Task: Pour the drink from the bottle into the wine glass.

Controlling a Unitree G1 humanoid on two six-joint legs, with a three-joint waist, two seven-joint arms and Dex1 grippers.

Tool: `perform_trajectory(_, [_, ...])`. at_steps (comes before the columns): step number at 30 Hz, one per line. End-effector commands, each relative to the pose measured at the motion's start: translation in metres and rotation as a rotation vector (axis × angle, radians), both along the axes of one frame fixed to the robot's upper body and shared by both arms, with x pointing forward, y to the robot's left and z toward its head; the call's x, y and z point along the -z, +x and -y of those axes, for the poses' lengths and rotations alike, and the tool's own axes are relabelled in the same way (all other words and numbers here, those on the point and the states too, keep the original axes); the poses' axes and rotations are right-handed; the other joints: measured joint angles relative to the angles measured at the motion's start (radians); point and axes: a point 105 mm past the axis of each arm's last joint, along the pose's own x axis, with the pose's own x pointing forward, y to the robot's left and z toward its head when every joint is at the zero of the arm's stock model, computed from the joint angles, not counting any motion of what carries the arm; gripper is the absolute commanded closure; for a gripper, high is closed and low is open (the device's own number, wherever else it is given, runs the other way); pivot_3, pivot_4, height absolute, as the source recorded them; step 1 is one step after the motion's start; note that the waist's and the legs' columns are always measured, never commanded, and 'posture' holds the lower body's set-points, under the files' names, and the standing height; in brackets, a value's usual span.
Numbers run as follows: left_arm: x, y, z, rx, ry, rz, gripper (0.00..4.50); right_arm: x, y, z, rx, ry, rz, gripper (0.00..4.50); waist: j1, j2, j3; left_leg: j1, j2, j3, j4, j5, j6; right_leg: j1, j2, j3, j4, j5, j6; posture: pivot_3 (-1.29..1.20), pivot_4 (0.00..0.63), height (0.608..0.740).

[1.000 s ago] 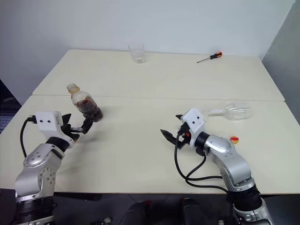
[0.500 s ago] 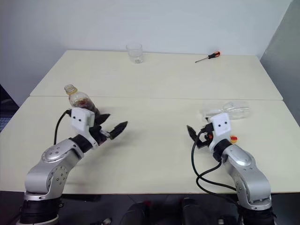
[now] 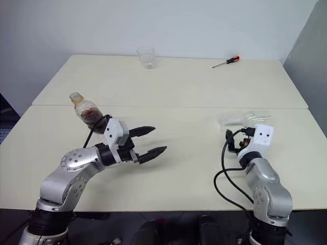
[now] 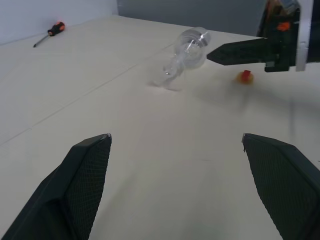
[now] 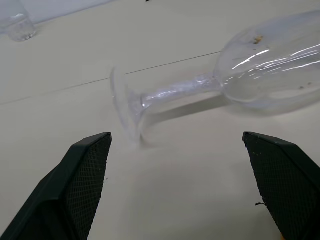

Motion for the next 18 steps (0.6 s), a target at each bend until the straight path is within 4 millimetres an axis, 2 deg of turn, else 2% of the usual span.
perform_trajectory(1, [-0.007,-0.009,0.008,0.080,-0.022,0.014,0.05,-0.012,0.005,0.005,0.049,0.074,0.044,0.00,0.000,0.000,0.000,0.000,0.000,0.000,0.000,0.000,0.000,0.000,0.000,0.000,0.000,0.000,0.000,0.00,0.150,0.740])
perform_trajectory(9, [-0.007,-0.002,0.009,0.078,-0.025,0.024,0.05,-0.016,0.019,0.003,0.116,0.300,0.064,0.00,0.000,0.000,0.000,0.000,0.000,0.000,0.000,0.000,0.000,0.000,0.000,0.000,0.000,0.000,0.000,0.00,0.150,0.740])
perform_trajectory(18, [-0.006,0.000,0.004,0.074,-0.020,0.022,0.05,-0.015,0.038,0.011,0.181,0.561,0.078,0.00,-0.001,0.001,0.001,0.000,0.000,0.000,0.000,0.000,0.000,0.000,0.000,0.000,0.000,0.000,0.000,0.00,0.150,0.740])
